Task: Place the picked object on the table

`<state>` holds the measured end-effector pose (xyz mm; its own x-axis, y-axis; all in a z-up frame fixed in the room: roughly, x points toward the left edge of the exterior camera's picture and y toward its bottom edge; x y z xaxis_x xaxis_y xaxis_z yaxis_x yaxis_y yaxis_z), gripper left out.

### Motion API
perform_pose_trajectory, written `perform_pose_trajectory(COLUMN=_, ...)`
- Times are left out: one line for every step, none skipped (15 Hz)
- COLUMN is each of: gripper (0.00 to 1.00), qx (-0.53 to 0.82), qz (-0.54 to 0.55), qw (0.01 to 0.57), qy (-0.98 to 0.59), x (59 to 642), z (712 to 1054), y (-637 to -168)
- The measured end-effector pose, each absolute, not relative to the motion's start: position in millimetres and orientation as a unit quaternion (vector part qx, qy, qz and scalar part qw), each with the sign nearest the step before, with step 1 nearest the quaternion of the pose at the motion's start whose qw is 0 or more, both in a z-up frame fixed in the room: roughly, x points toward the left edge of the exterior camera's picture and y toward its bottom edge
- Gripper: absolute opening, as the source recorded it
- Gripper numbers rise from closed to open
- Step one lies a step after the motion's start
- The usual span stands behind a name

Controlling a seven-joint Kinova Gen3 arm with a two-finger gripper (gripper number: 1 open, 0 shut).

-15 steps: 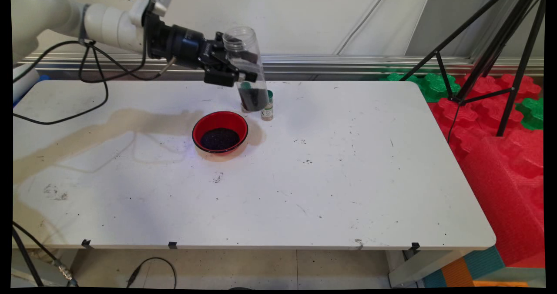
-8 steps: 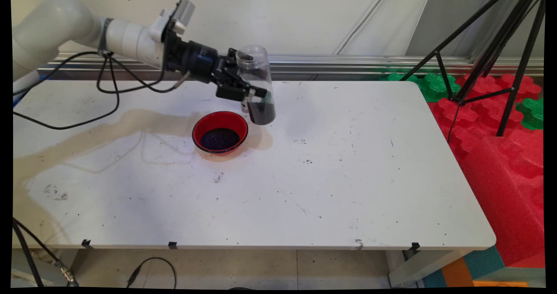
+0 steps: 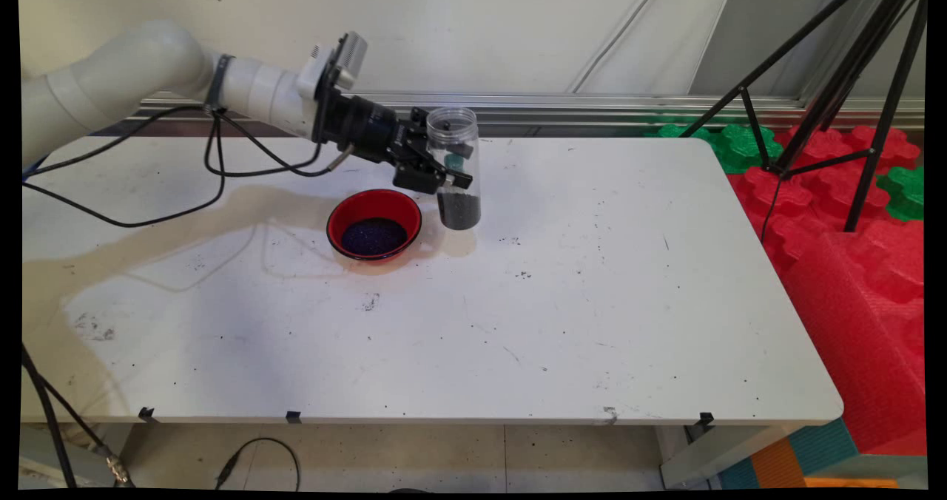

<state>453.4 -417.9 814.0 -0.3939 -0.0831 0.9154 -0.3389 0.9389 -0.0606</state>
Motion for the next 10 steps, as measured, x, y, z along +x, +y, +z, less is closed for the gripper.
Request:
perform_pose_trajectory(gripper=0.00, qx=0.128, qz=0.120, qw=0.534, qy=-0.827, x=452, z=811, y=-420)
perform_pose_trajectory(gripper=0.00, qx=0.129, qz=0.120, qw=0.532, qy=-0.828, x=450, z=807, y=-423)
perform_pose_trajectory(gripper=0.00, qx=0.130, qz=0.120, qw=0.529, qy=-0.830, x=448, z=802, y=-426)
perform_pose_trajectory(gripper=0.00, qx=0.131, qz=0.120, qw=0.527, qy=-0.831, x=447, z=798, y=-428)
perform_pose_trajectory(gripper=0.00, qx=0.132, qz=0.120, qw=0.525, qy=-0.832, x=445, z=795, y=-431)
perform_pose_trajectory(gripper=0.00, qx=0.133, qz=0.120, qw=0.523, qy=-0.833, x=445, z=792, y=-432)
perform_pose_trajectory(gripper=0.00, qx=0.134, qz=0.120, qw=0.522, qy=-0.834, x=444, z=789, y=-434)
perform_pose_trajectory(gripper=0.00, qx=0.136, qz=0.120, qw=0.520, qy=-0.835, x=443, z=786, y=-436)
perform_pose_trajectory(gripper=0.00, qx=0.136, qz=0.120, qw=0.518, qy=-0.836, x=442, z=783, y=-437)
perform_pose_trajectory(gripper=0.00, qx=0.137, qz=0.119, qw=0.517, qy=-0.837, x=441, z=780, y=-438)
